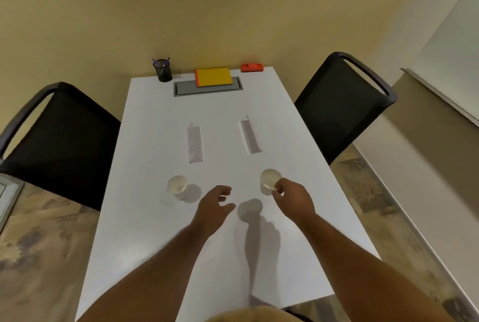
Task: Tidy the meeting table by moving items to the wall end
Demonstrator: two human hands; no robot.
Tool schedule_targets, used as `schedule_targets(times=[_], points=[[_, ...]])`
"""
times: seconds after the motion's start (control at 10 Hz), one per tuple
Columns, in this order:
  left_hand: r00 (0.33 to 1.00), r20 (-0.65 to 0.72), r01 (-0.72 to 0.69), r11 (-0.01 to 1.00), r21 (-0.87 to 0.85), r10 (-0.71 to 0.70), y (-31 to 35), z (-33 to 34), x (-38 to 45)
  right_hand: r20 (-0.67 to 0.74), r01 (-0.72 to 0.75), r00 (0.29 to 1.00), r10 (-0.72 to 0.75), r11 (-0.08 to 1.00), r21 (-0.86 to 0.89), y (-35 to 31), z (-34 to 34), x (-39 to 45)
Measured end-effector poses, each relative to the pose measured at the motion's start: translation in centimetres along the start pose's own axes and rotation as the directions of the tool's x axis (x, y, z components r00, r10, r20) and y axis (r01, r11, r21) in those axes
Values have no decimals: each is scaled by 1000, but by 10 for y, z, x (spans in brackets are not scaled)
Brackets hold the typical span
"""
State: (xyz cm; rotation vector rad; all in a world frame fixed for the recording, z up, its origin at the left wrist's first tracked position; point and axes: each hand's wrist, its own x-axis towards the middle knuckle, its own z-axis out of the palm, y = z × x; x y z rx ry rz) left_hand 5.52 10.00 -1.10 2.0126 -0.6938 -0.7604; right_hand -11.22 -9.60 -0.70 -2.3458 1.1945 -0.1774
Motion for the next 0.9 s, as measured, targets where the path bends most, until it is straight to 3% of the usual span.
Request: schedule_targets(times=[0.1, 0.3, 0.7, 0.9], points=[[997, -43, 59, 997, 50, -57, 12, 31, 11, 126, 91, 988, -84, 995, -44, 31, -3, 46], [974, -157, 171, 985, 21, -165, 26, 65, 22, 282, 149, 952, -120, 985, -84, 59, -3, 100], [942, -233, 246, 969, -15, -242, 32, 76, 28, 410, 157, 905, -113, 985, -75, 73, -2, 147], [940, -234, 257, 966, 4, -249, 30, 81, 30, 404, 170, 905, -136, 984, -49, 80, 3, 150]])
